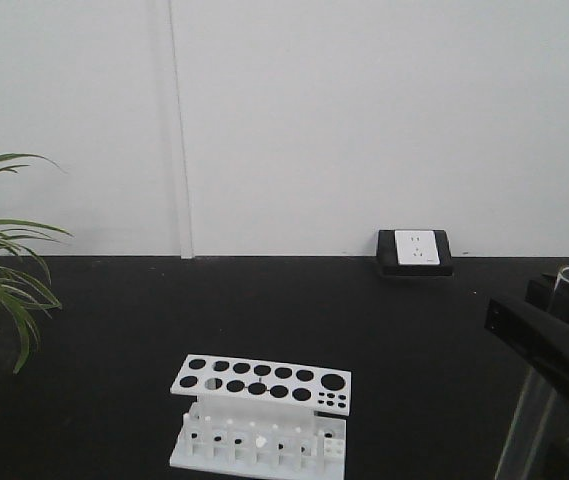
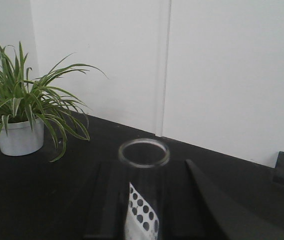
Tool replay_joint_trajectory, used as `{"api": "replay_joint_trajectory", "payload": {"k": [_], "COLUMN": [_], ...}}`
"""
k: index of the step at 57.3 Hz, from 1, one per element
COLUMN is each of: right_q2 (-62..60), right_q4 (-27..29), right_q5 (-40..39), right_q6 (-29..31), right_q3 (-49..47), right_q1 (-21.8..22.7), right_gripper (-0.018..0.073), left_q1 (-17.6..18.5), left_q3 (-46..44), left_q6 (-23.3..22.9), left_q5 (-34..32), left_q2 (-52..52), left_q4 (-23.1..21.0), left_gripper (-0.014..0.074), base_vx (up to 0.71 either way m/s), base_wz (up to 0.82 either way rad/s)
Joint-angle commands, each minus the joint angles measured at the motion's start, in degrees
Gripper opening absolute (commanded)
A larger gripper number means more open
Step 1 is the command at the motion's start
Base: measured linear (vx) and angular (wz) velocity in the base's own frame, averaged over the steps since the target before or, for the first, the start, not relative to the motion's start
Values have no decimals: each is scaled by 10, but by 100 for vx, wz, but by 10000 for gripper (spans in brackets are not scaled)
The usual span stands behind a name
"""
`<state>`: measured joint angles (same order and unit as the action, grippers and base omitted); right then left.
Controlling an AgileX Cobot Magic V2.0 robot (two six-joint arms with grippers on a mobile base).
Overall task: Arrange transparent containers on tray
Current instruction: 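Drive the base to the counter with the yellow tray, holding both tubes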
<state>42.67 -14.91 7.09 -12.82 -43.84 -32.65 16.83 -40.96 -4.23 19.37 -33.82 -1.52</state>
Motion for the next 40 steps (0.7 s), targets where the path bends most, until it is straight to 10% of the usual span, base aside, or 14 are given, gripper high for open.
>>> {"api": "replay_joint_trajectory", "payload": {"k": [1,40], "right_q2": [-2,-2], "right_q4": [-3,-3], "right_q5": [-46,-46], "right_q6": [-1,-1], "right_q3": [-19,-19], "right_q1": [1,1], "right_gripper": [-11,-11], "left_q1": [3,3], "left_q3": [-16,-16], "left_q6": [-1,-1], "left_q5": [-52,-52], "left_q2": [-1,-1], "left_q4": [-5,-5], "left_gripper": [-6,-6], "base_vx": [-24,-29], "base_wz": [-3,1]}}
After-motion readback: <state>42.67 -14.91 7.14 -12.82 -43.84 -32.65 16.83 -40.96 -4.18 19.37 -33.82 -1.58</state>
